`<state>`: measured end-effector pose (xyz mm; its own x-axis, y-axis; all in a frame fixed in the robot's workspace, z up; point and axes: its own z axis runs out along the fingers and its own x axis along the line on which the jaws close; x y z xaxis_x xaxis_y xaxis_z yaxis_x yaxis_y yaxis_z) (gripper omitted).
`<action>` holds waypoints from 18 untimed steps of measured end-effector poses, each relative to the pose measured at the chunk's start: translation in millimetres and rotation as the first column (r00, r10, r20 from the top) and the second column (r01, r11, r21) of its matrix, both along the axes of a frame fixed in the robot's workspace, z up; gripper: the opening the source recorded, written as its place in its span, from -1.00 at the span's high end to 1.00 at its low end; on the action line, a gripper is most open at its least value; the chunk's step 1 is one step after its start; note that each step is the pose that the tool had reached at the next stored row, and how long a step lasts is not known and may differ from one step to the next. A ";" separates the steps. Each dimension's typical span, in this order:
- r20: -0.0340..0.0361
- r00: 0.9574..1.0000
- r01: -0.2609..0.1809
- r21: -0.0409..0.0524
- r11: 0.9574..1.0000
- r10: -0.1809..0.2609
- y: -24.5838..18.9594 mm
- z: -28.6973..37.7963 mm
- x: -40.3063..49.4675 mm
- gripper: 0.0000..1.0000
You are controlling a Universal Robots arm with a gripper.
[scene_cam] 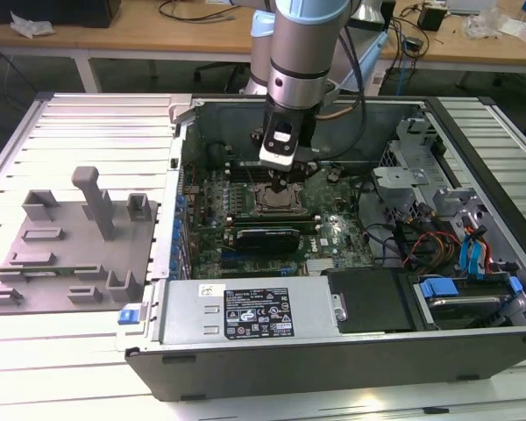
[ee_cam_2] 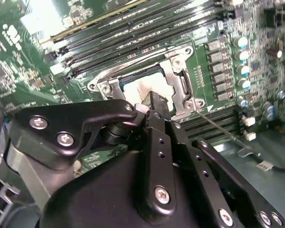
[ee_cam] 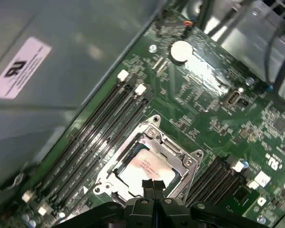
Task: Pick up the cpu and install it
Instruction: 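Close the cpu cover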
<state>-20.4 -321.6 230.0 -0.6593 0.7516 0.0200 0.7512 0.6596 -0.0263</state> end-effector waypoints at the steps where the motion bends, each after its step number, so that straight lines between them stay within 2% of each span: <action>1: 0.000 0.999 -0.051 0.000 0.999 0.051 0.0 -0.1 0.0 0.79; 4: 0.000 0.992 -0.123 0.000 0.992 0.123 0.0 -0.2 0.0 0.79; 6: 0.000 0.980 -0.198 0.000 0.980 0.198 0.0 -0.4 0.0 0.79; 8: 0.000 0.972 -0.234 0.000 0.972 0.234 0.0 -0.5 0.0 0.79; 9: 0.000 0.965 -0.263 0.000 0.965 0.263 0.0 -0.5 0.0 0.79; 10: 0.000 0.959 -0.282 0.000 0.959 0.282 0.0 -0.6 0.0 0.79; 11: 0.000 0.952 -0.307 0.000 0.952 0.307 0.0 -0.6 0.0 0.79; 13: 0.000 0.932 -0.364 0.000 0.932 0.364 0.0 -0.8 0.0 0.79; 14: 0.000 0.917 -0.399 0.000 0.917 0.399 0.0 -0.9 0.0 0.79; 15: 0.000 0.904 -0.427 0.000 0.904 0.427 0.0 -1.0 0.0 0.79; 16: 0.000 0.894 -0.448 0.000 0.894 0.448 0.0 -1.0 0.0 0.79; 17: 0.000 0.885 -0.465 0.000 0.885 0.465 0.0 -1.1 0.0 0.79; 18: 0.000 0.869 -0.495 0.000 0.869 0.495 0.0 -1.2 0.0 0.79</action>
<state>-20.4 -321.6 228.8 -0.9449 0.3267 0.0201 0.3262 0.9449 -0.0262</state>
